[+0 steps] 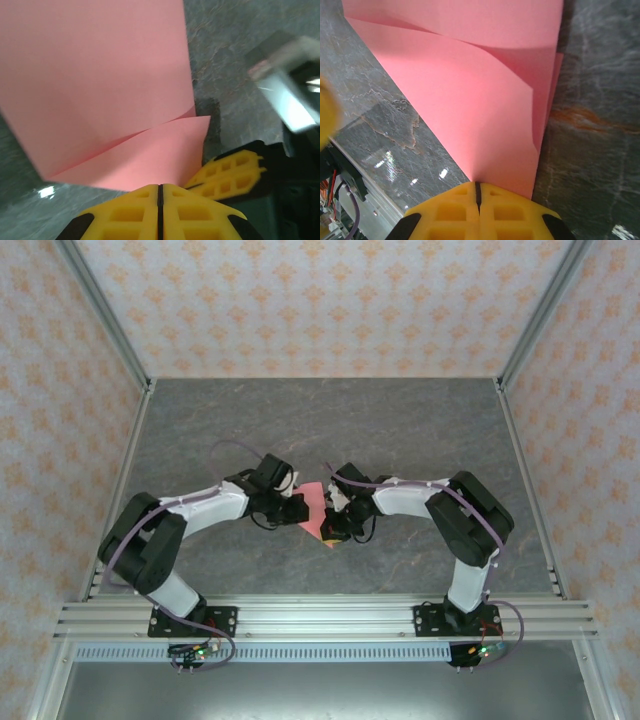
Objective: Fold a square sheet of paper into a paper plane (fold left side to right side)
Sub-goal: Third fold the triangle at the center of the table.
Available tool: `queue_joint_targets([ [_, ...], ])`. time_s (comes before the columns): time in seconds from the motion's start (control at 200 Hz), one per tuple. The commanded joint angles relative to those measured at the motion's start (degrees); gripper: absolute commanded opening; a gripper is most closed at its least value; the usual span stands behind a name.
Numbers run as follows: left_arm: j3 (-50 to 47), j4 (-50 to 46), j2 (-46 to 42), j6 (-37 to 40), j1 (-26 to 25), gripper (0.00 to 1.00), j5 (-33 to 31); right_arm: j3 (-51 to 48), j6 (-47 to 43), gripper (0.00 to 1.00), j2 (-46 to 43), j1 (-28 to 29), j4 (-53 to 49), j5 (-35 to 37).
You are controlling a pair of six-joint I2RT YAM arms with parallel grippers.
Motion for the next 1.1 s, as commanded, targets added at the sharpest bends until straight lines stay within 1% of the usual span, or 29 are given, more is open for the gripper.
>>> queue_joint_targets([
  [0.0, 1.99, 3.15, 3.24, -2.36, -0.93, 0.10, 0.27, -1.59, 0.13, 0.00, 3.28, 0.14, -6.06, 8.80],
  [0.285, 3.86, 2.61, 6.06, -1.81, -1.25, 0.10, -1.23, -1.19, 0.00, 0.00, 3.54, 0.36, -6.29, 8.63],
  [0.525, 2.05, 1.96, 8.51, -1.31, -1.30, 0.09, -2.79, -0.19, 0.60, 0.00, 1.44, 0.53, -7.54, 8.72],
  [0.886, -0.75, 2.02, 8.65, -1.13, -1.29, 0.09, -4.33, 4.07, 5.23, 0.00, -1.99, 4.52, -7.89, 9.57],
  [1.096, -0.89, 2.19, 8.91, -1.09, -1.25, 0.08, -4.56, 4.47, 7.61, 0.00, -2.06, 4.76, -5.77, 10.04],
])
